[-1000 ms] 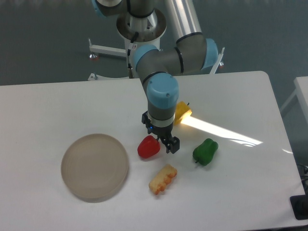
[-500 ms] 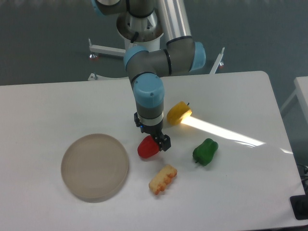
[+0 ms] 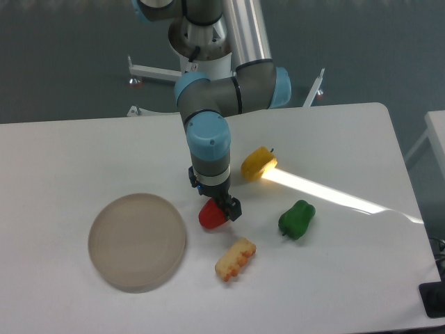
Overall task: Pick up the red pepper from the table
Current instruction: 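Close the gripper fingers around the red bell pepper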
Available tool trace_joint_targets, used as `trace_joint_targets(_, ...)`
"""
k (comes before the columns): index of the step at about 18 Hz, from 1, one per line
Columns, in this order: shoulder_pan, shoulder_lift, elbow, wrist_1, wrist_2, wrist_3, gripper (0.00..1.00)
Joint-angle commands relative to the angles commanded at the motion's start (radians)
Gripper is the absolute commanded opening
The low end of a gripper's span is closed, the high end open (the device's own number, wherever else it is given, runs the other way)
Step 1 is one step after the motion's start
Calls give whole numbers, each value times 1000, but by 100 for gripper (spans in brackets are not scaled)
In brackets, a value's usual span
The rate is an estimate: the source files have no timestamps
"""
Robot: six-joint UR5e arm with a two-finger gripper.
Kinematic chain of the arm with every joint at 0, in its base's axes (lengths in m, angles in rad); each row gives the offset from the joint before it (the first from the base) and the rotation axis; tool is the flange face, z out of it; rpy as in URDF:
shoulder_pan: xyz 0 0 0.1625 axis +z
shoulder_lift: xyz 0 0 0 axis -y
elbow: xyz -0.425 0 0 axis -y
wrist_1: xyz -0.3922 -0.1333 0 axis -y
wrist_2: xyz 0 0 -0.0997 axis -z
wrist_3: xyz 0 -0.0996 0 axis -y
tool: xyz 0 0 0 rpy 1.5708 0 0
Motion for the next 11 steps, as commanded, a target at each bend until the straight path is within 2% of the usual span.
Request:
trace_joint_targets(3, -2, -11, -3, 29, 11, 0, 100)
trace_joint_targets(9, -12, -20, 0, 32, 25, 0, 99)
trace_joint_targets(11, -12, -18, 0, 31, 25, 2, 83)
